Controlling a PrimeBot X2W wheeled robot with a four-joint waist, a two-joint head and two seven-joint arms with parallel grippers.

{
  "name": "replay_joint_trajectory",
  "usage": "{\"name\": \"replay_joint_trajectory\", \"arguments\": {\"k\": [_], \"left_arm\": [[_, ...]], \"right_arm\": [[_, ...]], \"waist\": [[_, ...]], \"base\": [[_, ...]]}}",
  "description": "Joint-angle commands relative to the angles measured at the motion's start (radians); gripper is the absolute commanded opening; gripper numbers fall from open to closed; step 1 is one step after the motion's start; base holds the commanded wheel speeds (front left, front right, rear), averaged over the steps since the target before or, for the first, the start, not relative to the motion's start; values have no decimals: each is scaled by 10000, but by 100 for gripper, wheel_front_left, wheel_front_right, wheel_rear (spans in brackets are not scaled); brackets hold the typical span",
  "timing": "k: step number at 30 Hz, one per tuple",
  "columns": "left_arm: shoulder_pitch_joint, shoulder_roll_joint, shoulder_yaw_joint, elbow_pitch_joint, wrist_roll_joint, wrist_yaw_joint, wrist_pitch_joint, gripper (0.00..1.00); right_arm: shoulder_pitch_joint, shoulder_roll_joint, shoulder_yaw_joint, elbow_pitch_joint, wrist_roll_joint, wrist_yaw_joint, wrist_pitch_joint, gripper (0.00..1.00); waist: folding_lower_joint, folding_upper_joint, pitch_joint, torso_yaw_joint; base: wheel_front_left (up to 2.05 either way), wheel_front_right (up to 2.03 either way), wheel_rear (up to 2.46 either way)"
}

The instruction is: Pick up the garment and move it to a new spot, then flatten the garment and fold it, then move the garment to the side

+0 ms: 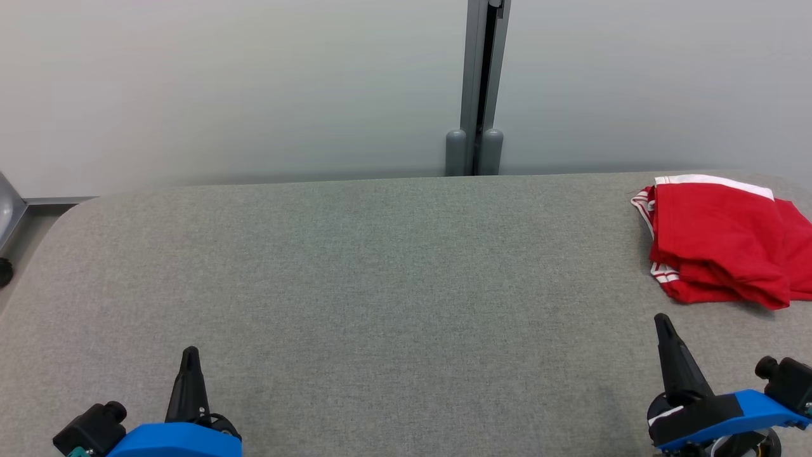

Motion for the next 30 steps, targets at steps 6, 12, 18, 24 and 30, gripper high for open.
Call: {"name": "replay_joint_trajectory", "arguments": {"k": [6, 12, 18, 24, 30], "left_arm": [[-433, 5, 135, -187, -1027, -98, 260, 0], [-529, 0, 229, -205, -1814, -142, 467, 0], [-600, -5, 309, -218, -2545, -178, 665, 0], [-686, -9, 377, -234, -3236, -214, 847, 0], [-751, -13, 445, -242, -3786, -249, 986, 0]], "right_arm": [[-402, -21, -78, -28, 1109, 0, 162, 0], [-459, -22, -121, 37, 1943, 0, 292, 0], [-520, -22, -162, 97, 2714, 0, 422, 0], [-572, -22, -197, 153, 3444, 0, 546, 0], [-602, -22, -226, 203, 4024, 1, 631, 0]], "waist": [[-1, 0, 13, -10], [-1, 0, 26, -19], [-1, 0, 39, -29], [-1, 0, 51, -39], [-1, 0, 62, -47]], "base": [[0, 0, 0], [0, 0, 0], [0, 0, 0], [0, 0, 0], [0, 0, 0]]}}
